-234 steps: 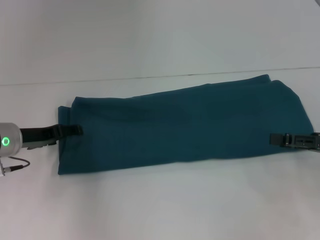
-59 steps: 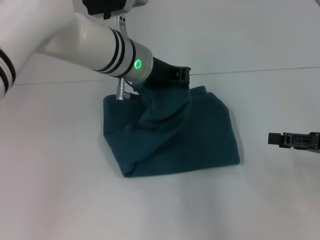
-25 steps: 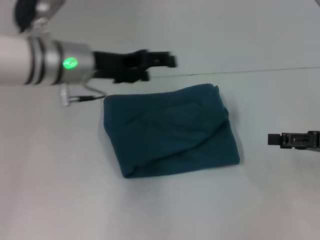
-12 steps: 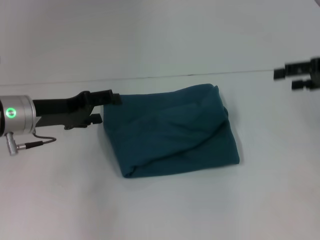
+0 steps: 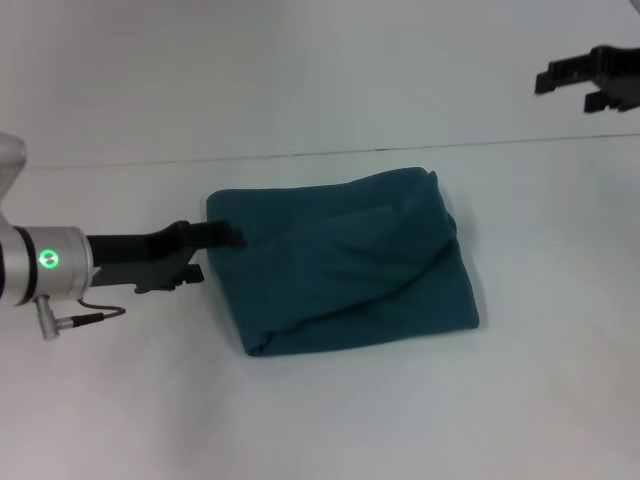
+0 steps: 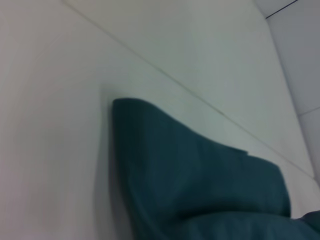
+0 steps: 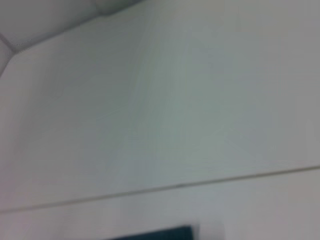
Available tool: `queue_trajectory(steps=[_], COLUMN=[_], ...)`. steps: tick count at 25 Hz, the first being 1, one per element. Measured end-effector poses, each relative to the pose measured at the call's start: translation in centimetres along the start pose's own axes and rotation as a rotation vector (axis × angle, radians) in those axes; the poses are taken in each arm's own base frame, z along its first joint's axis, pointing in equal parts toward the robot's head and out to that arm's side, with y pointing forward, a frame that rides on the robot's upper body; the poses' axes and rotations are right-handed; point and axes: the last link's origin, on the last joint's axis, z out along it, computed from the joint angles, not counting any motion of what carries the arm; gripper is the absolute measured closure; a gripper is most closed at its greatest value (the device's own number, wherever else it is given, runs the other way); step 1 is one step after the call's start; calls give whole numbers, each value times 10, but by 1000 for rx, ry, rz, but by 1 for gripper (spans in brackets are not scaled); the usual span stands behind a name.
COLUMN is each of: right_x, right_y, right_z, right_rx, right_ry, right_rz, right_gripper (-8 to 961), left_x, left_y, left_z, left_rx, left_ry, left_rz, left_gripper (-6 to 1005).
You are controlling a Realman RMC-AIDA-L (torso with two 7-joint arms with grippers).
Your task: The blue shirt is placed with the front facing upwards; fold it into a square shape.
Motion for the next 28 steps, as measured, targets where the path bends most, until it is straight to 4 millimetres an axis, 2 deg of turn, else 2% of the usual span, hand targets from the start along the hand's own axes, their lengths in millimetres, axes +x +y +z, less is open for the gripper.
queue_trajectory(steps=[4, 14, 21, 28], right_x=[-8, -8, -6, -6], right_y=[-6, -5, -7, -8], right_z=[-5, -5, -4, -5], right_rx=[26, 27, 29, 30], right_ry=[-54, -49, -43, -44], right_rz=[38, 35, 33, 30], right_gripper=[69, 68, 68, 69], left_x=[-4, -7, -8, -15], left_y=[-2, 1, 1, 19], left_z=[9, 30, 36, 53], left_rx=[32, 90, 118, 117], left_ry=[-11, -26, -21, -81], left_rz=[13, 50, 72, 136], left_gripper=[135, 163, 181, 200])
